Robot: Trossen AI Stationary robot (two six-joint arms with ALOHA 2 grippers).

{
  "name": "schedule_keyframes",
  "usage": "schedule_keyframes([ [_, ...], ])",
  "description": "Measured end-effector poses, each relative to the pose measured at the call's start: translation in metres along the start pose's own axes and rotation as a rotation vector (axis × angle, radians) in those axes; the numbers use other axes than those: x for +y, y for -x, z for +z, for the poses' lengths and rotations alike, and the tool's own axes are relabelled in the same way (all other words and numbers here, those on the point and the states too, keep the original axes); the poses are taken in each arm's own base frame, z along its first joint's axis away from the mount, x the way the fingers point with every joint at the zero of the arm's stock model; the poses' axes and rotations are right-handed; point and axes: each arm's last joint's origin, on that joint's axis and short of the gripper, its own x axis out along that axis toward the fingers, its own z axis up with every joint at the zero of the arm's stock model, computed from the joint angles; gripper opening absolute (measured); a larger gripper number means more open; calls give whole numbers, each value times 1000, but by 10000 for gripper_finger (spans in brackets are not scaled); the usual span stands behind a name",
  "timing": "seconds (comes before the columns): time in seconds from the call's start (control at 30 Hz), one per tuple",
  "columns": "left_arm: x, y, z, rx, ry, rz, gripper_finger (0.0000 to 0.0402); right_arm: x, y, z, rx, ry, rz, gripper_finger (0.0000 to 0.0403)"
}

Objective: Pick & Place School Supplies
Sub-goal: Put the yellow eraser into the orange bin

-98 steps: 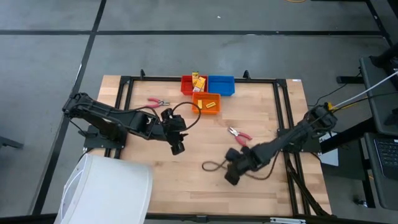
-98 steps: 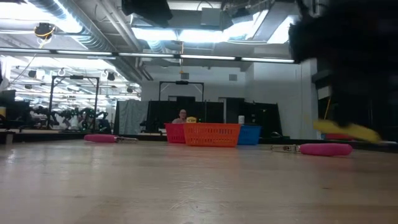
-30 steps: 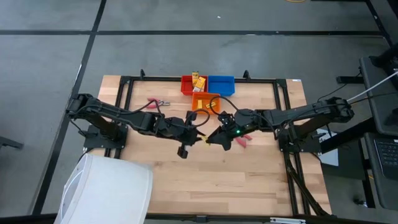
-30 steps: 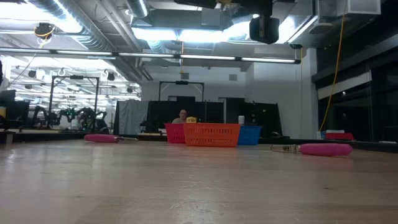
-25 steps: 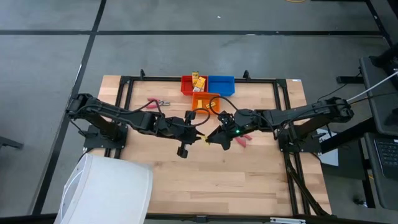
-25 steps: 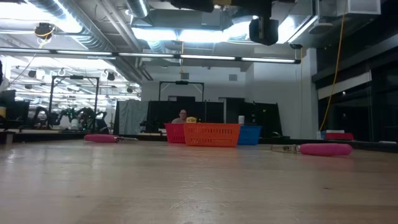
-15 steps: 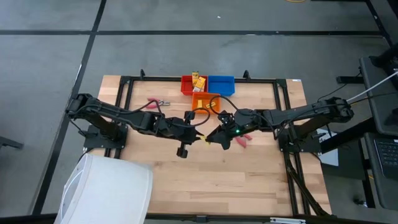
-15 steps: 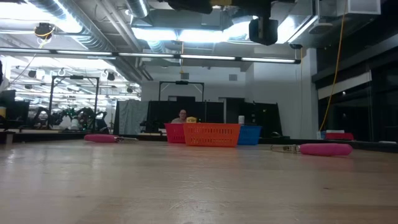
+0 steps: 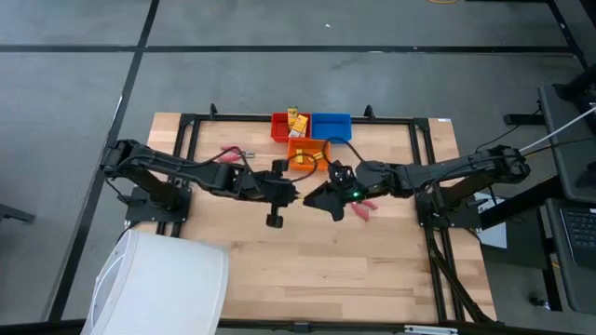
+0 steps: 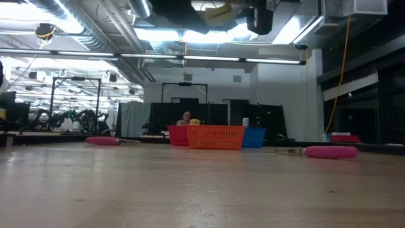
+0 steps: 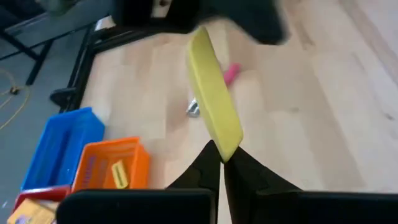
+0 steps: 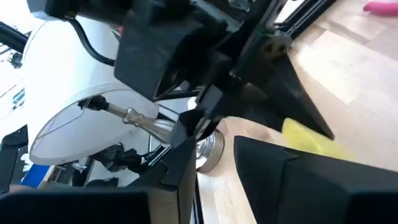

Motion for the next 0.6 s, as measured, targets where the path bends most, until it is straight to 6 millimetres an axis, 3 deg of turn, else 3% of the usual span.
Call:
schedule_keyframes([
  [0.27, 37, -11, -7, 25, 203, 139, 1, 0, 1, 2, -56, 12, -38, 121],
  [0.6, 94, -70, -45, 129, 347, 186, 1, 3, 9, -12, -33, 4, -138, 122],
])
